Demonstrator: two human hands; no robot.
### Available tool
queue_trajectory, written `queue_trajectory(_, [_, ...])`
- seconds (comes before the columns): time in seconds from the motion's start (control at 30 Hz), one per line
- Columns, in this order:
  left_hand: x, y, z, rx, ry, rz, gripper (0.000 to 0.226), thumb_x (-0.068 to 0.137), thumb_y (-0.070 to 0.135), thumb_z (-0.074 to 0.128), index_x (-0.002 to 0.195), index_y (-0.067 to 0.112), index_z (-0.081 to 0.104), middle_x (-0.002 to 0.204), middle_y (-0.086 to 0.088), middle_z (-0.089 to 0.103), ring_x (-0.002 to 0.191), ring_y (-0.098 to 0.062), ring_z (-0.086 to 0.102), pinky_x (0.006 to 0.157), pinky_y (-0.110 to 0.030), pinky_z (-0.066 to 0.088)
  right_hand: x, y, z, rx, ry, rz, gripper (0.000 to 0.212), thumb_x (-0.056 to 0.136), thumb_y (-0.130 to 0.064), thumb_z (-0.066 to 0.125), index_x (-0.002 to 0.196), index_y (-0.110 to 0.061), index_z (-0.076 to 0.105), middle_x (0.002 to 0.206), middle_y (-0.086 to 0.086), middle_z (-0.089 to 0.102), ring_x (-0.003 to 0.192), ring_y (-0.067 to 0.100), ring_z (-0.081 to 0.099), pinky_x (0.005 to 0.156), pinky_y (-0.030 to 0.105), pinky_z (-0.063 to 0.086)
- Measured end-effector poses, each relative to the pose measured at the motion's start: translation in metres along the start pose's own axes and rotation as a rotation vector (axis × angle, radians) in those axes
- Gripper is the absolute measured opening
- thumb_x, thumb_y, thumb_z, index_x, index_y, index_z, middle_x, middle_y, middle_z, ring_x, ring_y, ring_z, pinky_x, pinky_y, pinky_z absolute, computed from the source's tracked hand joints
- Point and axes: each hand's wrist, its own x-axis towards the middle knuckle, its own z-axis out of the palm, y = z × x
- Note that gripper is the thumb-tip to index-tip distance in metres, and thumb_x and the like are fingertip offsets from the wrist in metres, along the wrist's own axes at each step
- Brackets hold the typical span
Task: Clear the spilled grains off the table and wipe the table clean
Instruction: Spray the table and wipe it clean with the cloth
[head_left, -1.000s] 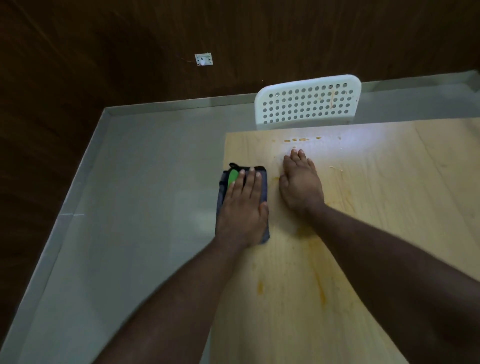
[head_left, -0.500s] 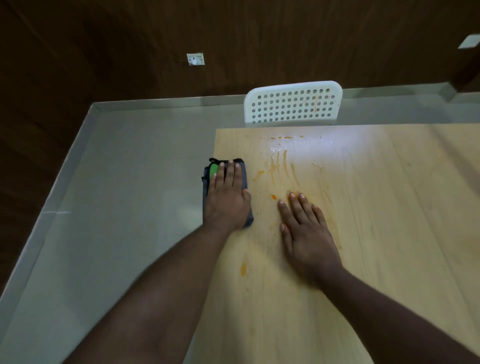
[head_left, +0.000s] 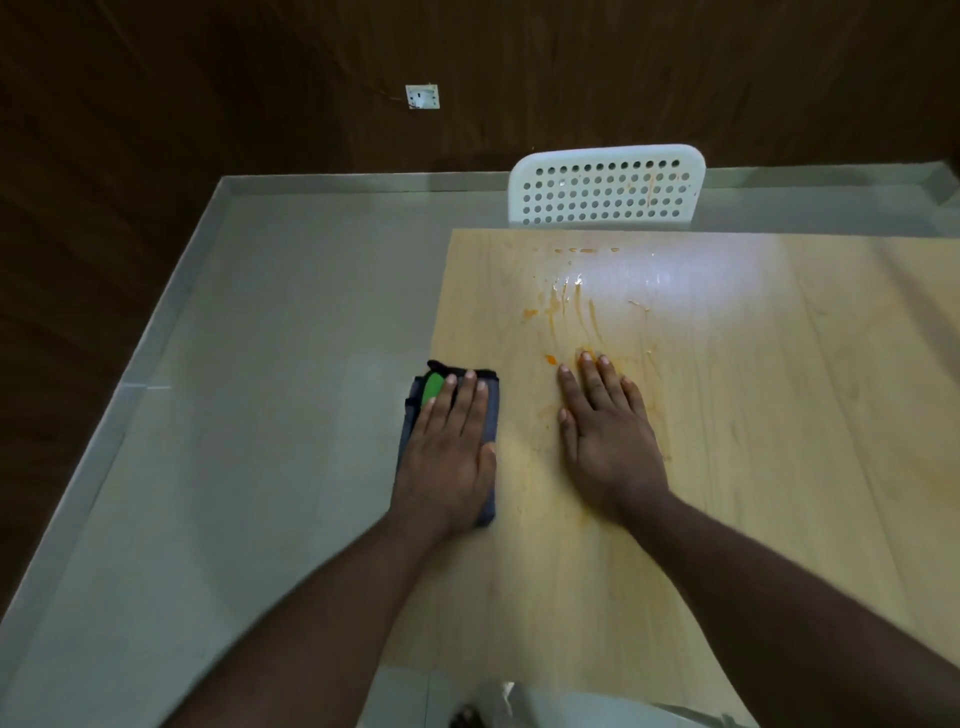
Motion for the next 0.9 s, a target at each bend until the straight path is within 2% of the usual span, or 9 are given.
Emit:
queue_trajectory(0.17, [0.056,0.014,-0.001,0.041,0.009,-0.160,0.074,0.105,0.043,0.015,0.168,0.009,-0.004,0.177,-0.010,-0.004,0.163,-0.028,-0.006,0.132,-0.046,0.003,0.000,0.001,0.007,-0.011,0.027,-0.003,0.062,0.112,-0.050,0.009,0.168,-0.029,-0.003,0.176,-0.001,-0.014,0.160,0.015,-0.022,0.132,0.044,-0.002])
queue_trajectory(0.23, [0.052,0.031,0.003,0.049,0.022,-0.141,0.074,0.106,0.042,0.019,0.167,0.008,-0.006,0.176,-0.010,-0.006,0.163,-0.028,-0.006,0.132,-0.046,0.003,0.001,0.001,0.007,-0.015,0.035,0.006,0.062,0.111,-0.049,0.009,0.169,-0.028,0.001,0.177,0.000,-0.009,0.161,0.017,-0.018,0.132,0.045,0.002])
queue_trajectory(0.33, [0.006,0.052,0.012,0.045,0.031,-0.034,0.075,0.105,0.042,0.022,0.168,0.011,-0.006,0.177,-0.007,-0.009,0.163,-0.025,-0.009,0.132,-0.045,0.002,0.000,0.000,0.004,-0.009,0.029,0.004,0.063,0.111,-0.049,0.011,0.169,-0.026,0.005,0.177,0.002,-0.005,0.162,0.019,-0.013,0.132,0.046,0.003])
queue_trajectory(0.43, [-0.058,0.053,0.012,-0.017,0.029,-0.003,0.074,0.105,0.042,0.024,0.168,0.015,-0.004,0.176,-0.003,-0.011,0.162,-0.020,-0.012,0.132,-0.041,-0.002,-0.004,-0.003,-0.003,0.007,0.016,0.005,0.063,0.111,-0.049,0.012,0.169,-0.026,0.008,0.177,0.002,-0.002,0.163,0.020,-0.011,0.132,0.047,0.005])
queue_trajectory(0.57, [-0.108,0.027,0.015,-0.027,0.043,-0.010,0.072,0.106,0.040,0.030,0.169,0.015,0.005,0.177,-0.002,-0.002,0.163,-0.021,-0.004,0.132,-0.044,0.009,-0.004,-0.006,-0.007,0.010,0.007,0.010,0.063,0.111,-0.048,0.014,0.169,-0.025,0.009,0.177,0.004,-0.001,0.163,0.021,-0.009,0.132,0.046,0.002])
queue_trajectory(0.67, [-0.088,0.016,0.014,0.005,0.049,-0.044,0.072,0.105,0.040,0.027,0.169,0.013,0.009,0.177,-0.005,0.005,0.163,-0.023,0.002,0.131,-0.048,0.014,-0.003,-0.006,-0.004,0.002,0.008,0.017,0.064,0.110,-0.048,0.014,0.169,-0.024,0.008,0.177,0.004,-0.001,0.163,0.022,-0.008,0.132,0.046,0.001])
queue_trajectory(0.8, [-0.043,0.034,0.012,0.029,0.036,-0.183,0.075,0.103,0.043,0.015,0.168,0.009,0.002,0.177,-0.010,0.001,0.163,-0.027,-0.003,0.132,-0.046,0.004,-0.003,-0.004,-0.001,0.007,0.016,0.014,0.064,0.110,-0.049,0.013,0.169,-0.025,0.008,0.177,0.004,-0.001,0.163,0.022,-0.008,0.132,0.047,0.002])
queue_trajectory(0.9, [-0.049,0.057,0.017,0.034,0.049,-0.123,0.075,0.104,0.042,0.018,0.168,0.009,-0.001,0.177,-0.010,-0.002,0.163,-0.028,-0.004,0.132,-0.046,0.003,-0.004,-0.003,-0.001,0.006,0.019,0.003,0.064,0.110,-0.049,0.013,0.169,-0.024,0.009,0.177,0.005,0.000,0.163,0.023,-0.007,0.132,0.047,0.003])
